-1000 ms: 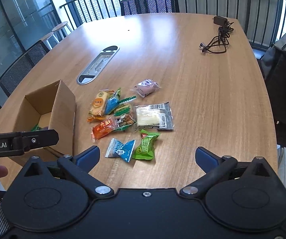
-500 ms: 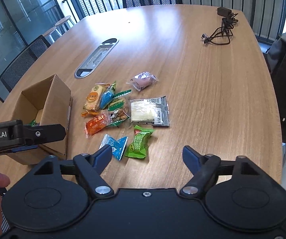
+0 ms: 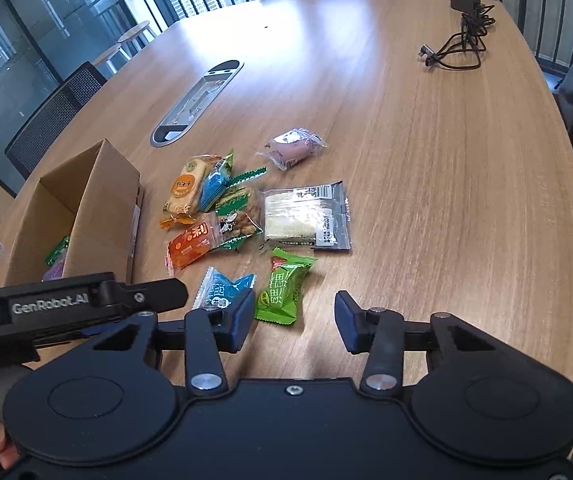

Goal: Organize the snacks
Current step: 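Grasp the blue-and-white snack packet with the left gripper, then grasp the green snack packet with the right gripper while the left holds its packet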

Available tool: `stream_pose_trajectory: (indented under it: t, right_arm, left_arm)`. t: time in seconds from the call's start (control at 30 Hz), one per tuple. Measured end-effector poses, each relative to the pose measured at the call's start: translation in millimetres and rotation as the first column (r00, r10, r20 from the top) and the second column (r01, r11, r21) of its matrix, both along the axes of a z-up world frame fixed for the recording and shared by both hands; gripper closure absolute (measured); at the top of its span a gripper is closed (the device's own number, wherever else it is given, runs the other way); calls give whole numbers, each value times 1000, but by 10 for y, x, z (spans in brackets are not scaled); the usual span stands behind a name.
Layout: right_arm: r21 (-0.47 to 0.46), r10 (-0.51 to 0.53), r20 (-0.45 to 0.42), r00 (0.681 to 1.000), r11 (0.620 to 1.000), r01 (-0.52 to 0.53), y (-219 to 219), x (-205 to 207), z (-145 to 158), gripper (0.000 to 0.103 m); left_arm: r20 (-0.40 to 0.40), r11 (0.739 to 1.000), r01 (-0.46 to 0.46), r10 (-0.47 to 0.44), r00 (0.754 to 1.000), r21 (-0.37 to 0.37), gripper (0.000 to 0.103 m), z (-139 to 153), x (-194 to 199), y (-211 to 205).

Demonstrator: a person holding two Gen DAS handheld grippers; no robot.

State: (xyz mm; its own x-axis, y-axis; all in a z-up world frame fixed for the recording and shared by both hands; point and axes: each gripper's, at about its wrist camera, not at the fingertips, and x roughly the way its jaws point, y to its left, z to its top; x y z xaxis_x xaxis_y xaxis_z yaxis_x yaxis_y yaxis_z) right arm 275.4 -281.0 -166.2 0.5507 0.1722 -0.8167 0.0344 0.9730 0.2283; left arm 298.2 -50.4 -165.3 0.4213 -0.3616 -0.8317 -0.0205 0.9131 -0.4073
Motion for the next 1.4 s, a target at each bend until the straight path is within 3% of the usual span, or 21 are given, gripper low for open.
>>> stream_pose_trajectory:
  t: [0.2,0.3,0.47,0.8,1.0,1.13,1.4]
  right_arm:
    - [-36,22,-21,1000,999,-23,-35,80,-87,59]
    - [-58,28,-31,999,998,-29,-49,97,-108,59]
    - [-82,48,-43,998,995,-52,-31,112,-126,59]
    - [-74,70,-51,996,994,-74,37,282,-192,60]
    - [-51,70,-69,995,996,-74,84,380,-292,62]
    - [-40,75,-77,994,996,-78,147,412,-345,62]
    - [-34,54,-90,994,998,-57,211,444,-426,62]
  left_arm:
    - [-40,998,-61,59,997,-34,37,-182,119,-17]
    - [-77,988,-138,133,988,-64,40,-266,193,-5]
    - [-75,983,-179,175,982,-45,42,-312,318,-74]
    - [-147,987,-161,160,976,5,51,-467,335,-157]
    - [-178,991,-130,134,975,31,63,-455,340,-141]
    - [-186,992,-119,122,975,27,79,-469,336,-81]
    - [-190,994,-111,110,976,1,82,-389,324,0]
